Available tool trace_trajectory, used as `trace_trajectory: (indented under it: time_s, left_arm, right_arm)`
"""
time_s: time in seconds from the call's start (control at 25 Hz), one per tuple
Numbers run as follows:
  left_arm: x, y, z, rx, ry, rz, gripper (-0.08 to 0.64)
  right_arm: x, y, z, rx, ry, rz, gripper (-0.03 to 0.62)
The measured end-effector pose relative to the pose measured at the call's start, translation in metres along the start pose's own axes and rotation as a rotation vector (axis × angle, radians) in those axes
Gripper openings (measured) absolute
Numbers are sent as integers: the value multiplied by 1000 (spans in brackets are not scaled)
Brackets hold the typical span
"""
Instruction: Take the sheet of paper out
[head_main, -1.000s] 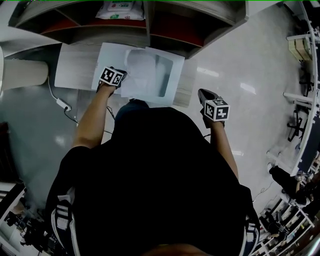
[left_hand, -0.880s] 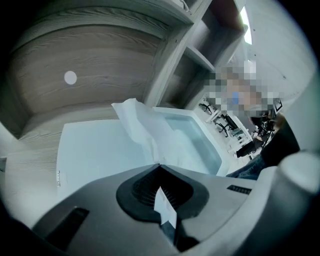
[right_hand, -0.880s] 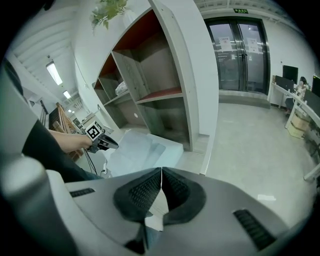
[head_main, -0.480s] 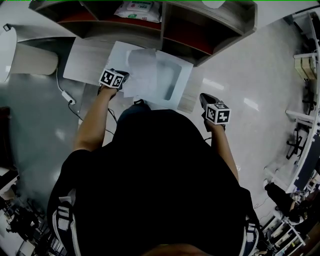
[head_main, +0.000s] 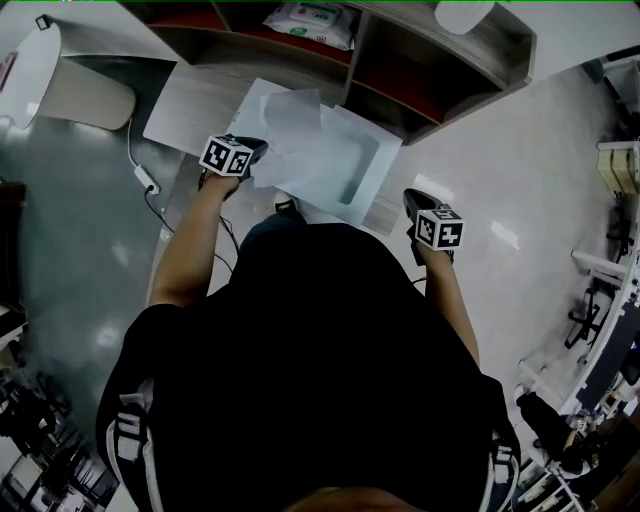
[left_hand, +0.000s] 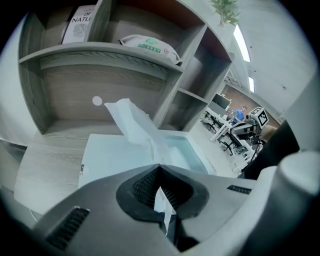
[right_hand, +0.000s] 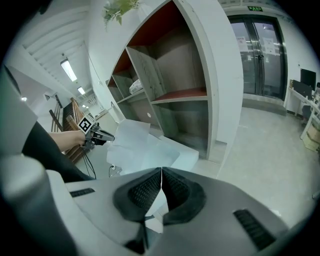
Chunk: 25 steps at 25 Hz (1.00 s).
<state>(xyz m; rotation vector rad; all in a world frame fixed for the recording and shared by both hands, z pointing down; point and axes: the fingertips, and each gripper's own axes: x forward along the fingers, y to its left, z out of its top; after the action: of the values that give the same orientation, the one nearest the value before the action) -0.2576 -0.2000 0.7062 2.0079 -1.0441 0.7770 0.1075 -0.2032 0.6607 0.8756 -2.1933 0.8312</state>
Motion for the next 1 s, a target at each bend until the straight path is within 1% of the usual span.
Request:
trace_trajectory:
  time_s: [0.2,0.52,0.64,0.76,1.0]
  left_arm:
    - [-21,-8,7,28,-45,21,21]
    - [-50,-27,13,66,-87,39,21]
    - [-60,-31,12,62,-104,39,21]
    - [-72,-39,16,41,-139,19,21]
    - [-87,-50,18,68,-155,25,21]
  right_arm:
    - [5,9,8,-34,-1,27,14]
    - [11,23,20,-77,-2,59,14]
    - [11,30,26,-88,-13,73,14]
    - [11,37,30,-88,-23,92,14]
    - [5,49,49,-102,-121,113,14]
